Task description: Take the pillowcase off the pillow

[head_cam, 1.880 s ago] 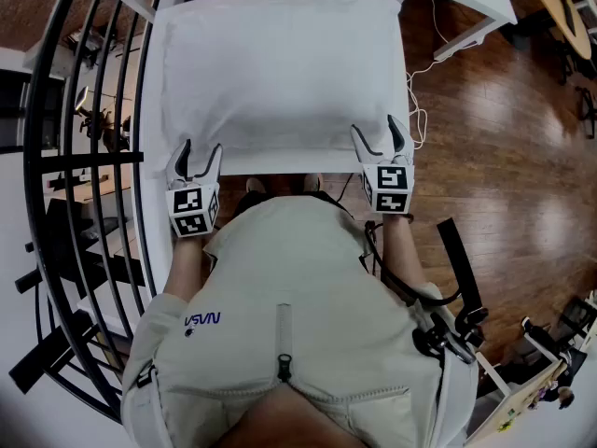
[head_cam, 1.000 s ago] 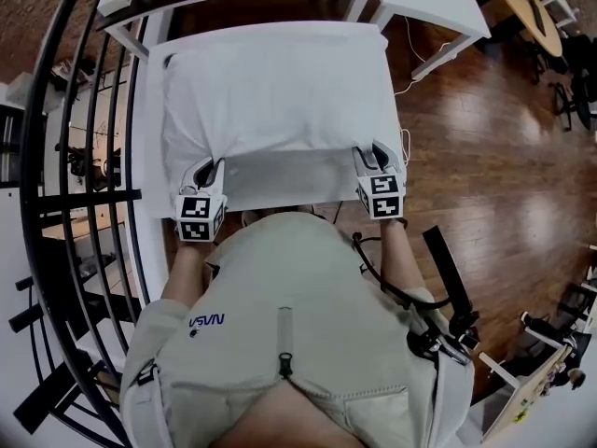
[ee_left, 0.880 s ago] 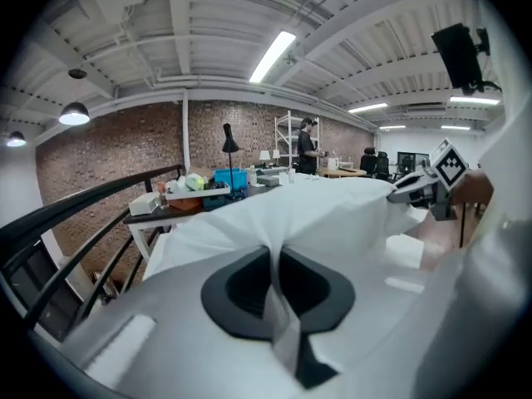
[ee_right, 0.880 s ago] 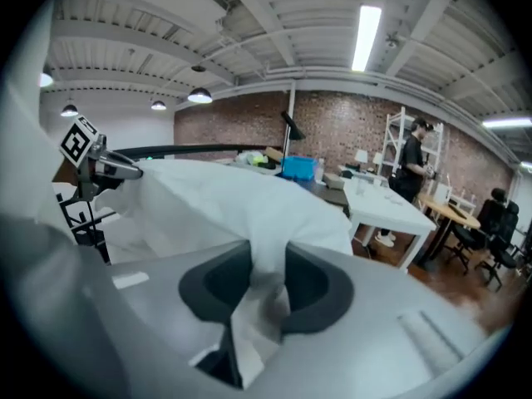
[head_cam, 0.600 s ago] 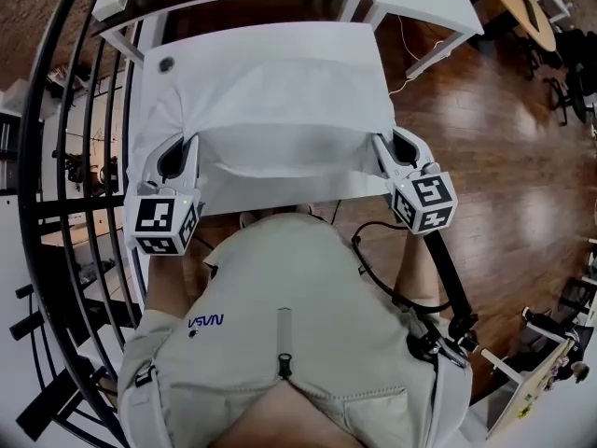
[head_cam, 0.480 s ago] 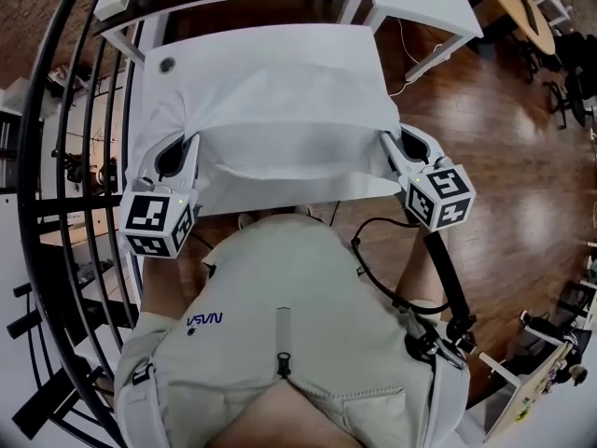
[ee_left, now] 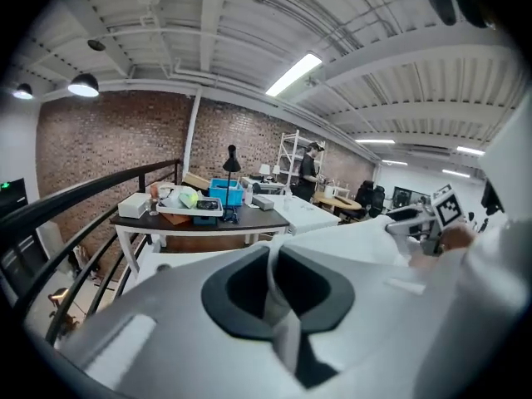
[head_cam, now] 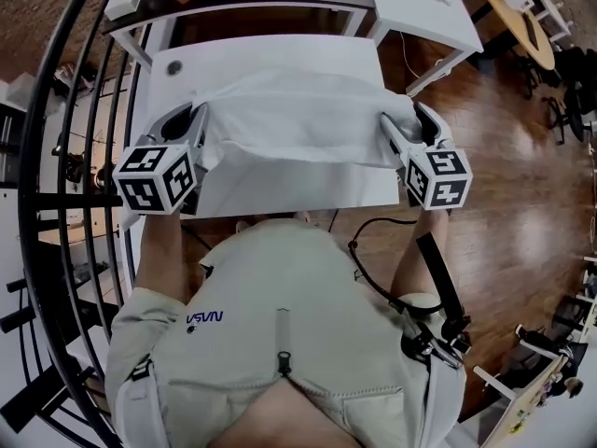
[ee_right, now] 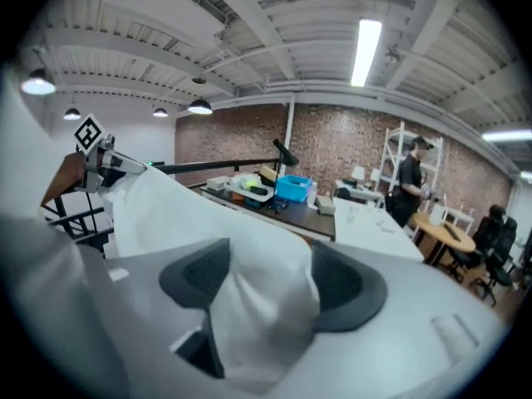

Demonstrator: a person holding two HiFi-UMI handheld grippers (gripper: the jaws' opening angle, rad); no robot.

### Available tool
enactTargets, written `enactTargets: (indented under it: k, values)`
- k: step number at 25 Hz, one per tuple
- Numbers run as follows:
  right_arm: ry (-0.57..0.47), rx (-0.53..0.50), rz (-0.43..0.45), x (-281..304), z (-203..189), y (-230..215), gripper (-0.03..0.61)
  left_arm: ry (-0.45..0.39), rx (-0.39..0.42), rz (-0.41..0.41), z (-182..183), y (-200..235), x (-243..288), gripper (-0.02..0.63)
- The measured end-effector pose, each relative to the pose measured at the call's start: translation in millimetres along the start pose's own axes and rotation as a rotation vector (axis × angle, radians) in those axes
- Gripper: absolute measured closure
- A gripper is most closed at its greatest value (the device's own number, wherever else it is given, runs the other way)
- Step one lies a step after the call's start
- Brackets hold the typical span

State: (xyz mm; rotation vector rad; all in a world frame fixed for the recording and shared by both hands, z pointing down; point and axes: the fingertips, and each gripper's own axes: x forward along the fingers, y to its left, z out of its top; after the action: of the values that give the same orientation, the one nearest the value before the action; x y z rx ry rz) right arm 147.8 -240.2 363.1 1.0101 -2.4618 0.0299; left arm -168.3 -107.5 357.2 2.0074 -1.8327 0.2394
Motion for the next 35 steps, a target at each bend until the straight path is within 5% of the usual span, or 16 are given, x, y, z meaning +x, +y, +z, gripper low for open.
enactTargets:
  k: [4, 9, 13, 14, 19, 23, 26, 29, 32, 35]
  values:
    - [-0.096, -0.162, -0.004, -35, 26, 32, 0.255, -0.028, -0.064, 0.01, 10, 9, 11, 0.6]
    - [0.043, -0.402, 0.134, -17, -15, 108, 0.234, -0.042, -0.099, 0.007, 18, 16, 20, 0.6]
    - [0.149, -0.673, -0.041, 26, -47, 111, 0.211, -0.046, -0.093, 0.0, 20, 18, 24, 0.598]
    - [0.135, -0.686, -0.081, 34, -46, 108, 0.258, -0.05, -0.084, 0.0, 19, 19, 23, 0.597]
    - [0.07, -0.53, -0.077, 47, -22, 101, 0.437, -0.103, 0.051, 0.047, 21, 31, 8, 0.558]
    - [0.08, -0.475, -0.054, 50, -11, 99, 0.472, -0.166, 0.189, 0.101, 19, 23, -40, 0.521]
    - [0.084, -0.455, -0.038, 49, -7, 97, 0.485, -0.135, 0.263, 0.02, -9, -12, -70, 0.502]
    - [0.081, -0.441, -0.028, 49, -5, 95, 0.485, -0.006, 0.292, -0.081, -65, -47, -58, 0.441]
    - [0.078, -0.436, -0.022, 50, -4, 94, 0.485, 0.049, 0.297, -0.003, -99, -40, -22, 0.277]
    - [0.074, -0.438, -0.014, 52, -3, 96, 0.48, -0.009, 0.375, 0.124, -101, -20, 6, 0.249]
